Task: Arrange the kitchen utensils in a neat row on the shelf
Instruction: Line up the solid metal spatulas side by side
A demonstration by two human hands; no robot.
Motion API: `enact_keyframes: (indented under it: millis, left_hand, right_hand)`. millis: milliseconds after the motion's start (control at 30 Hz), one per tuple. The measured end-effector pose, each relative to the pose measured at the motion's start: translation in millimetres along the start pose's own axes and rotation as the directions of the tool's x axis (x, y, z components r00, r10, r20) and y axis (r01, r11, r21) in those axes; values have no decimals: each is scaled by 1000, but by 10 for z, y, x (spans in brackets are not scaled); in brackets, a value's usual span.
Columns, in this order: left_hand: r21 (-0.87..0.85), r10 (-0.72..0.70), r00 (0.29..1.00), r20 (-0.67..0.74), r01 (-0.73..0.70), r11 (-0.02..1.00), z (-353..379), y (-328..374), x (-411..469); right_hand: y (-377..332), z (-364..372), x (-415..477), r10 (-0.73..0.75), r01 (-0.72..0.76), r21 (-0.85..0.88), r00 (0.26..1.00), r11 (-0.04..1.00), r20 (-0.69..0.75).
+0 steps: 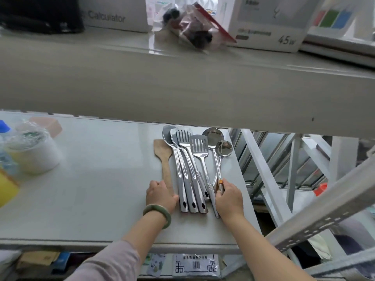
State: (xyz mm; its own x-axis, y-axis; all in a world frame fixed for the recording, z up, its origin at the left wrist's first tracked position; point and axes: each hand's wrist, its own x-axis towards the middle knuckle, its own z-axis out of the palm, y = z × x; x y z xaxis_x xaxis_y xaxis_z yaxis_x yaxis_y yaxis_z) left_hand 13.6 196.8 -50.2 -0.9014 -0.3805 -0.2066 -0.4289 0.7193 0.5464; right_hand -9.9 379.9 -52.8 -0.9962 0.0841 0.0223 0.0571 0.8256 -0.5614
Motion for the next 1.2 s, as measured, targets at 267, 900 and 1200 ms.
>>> enact_keyframes:
  millis: [267,900,1200]
  left_hand:
    - [20,3,999,39,-4,1000,-48,29,1]
    - [-245,40,993,109,-12,969,-72,359,-12]
    - [-419,-6,981,195,89,903,-121,396,76]
  right_hand:
    - [44,-28,39,-32,31,-34,999,999,-34]
    - [-630,97,214,-6,22,-55,963,998,269]
    - [-779,83,289,90,-112,51,942,992,325]
